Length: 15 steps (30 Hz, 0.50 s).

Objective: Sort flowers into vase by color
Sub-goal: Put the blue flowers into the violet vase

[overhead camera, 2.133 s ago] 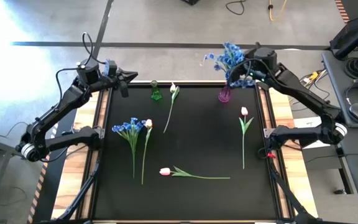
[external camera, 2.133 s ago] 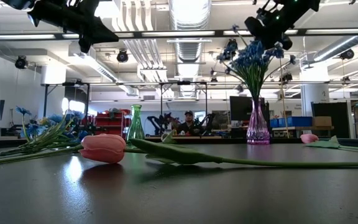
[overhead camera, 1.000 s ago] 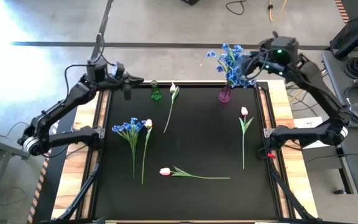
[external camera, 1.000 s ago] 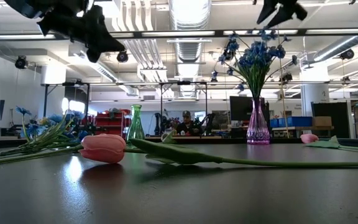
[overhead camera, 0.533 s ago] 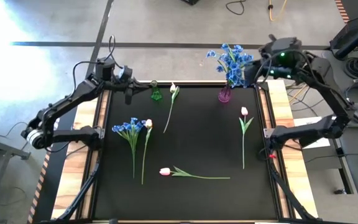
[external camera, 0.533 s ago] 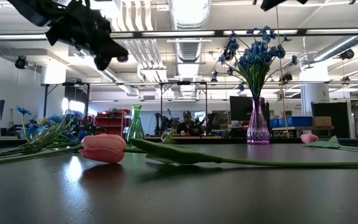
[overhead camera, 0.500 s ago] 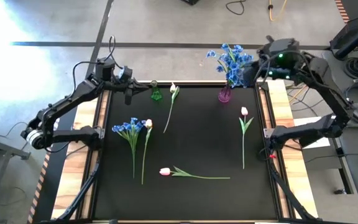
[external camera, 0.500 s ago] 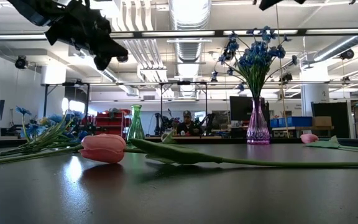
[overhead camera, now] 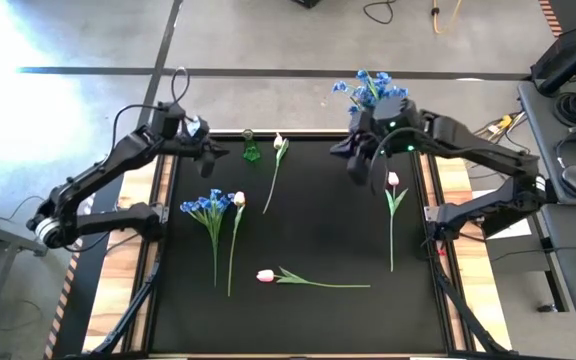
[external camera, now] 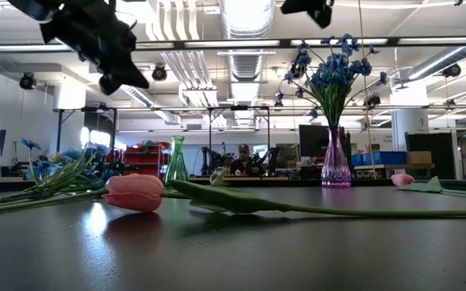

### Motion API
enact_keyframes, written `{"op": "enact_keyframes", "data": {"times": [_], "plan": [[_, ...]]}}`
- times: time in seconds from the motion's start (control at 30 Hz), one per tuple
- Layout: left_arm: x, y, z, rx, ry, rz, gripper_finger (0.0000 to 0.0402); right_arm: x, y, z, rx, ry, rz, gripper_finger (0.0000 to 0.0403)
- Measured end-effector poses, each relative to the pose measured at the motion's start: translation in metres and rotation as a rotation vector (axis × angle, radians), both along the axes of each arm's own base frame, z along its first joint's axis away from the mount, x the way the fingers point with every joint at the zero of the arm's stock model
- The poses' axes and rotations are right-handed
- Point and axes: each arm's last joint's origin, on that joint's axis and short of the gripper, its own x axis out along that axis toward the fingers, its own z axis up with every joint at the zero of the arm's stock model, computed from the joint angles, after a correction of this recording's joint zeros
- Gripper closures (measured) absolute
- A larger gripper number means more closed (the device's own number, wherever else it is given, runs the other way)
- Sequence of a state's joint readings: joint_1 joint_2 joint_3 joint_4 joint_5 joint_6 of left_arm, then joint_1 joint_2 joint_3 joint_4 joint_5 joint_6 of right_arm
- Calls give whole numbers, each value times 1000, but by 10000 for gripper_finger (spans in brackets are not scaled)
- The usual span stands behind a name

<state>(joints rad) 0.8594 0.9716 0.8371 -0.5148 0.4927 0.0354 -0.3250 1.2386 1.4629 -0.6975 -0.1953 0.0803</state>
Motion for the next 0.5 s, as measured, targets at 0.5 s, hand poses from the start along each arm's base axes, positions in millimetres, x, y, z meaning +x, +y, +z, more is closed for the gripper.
{"op": "enact_keyframes", "data": {"times": [0.5], "plan": [[7, -83, 2, -200, 137, 225, 402, 19, -5, -69, -78, 18, 196, 394]]}}
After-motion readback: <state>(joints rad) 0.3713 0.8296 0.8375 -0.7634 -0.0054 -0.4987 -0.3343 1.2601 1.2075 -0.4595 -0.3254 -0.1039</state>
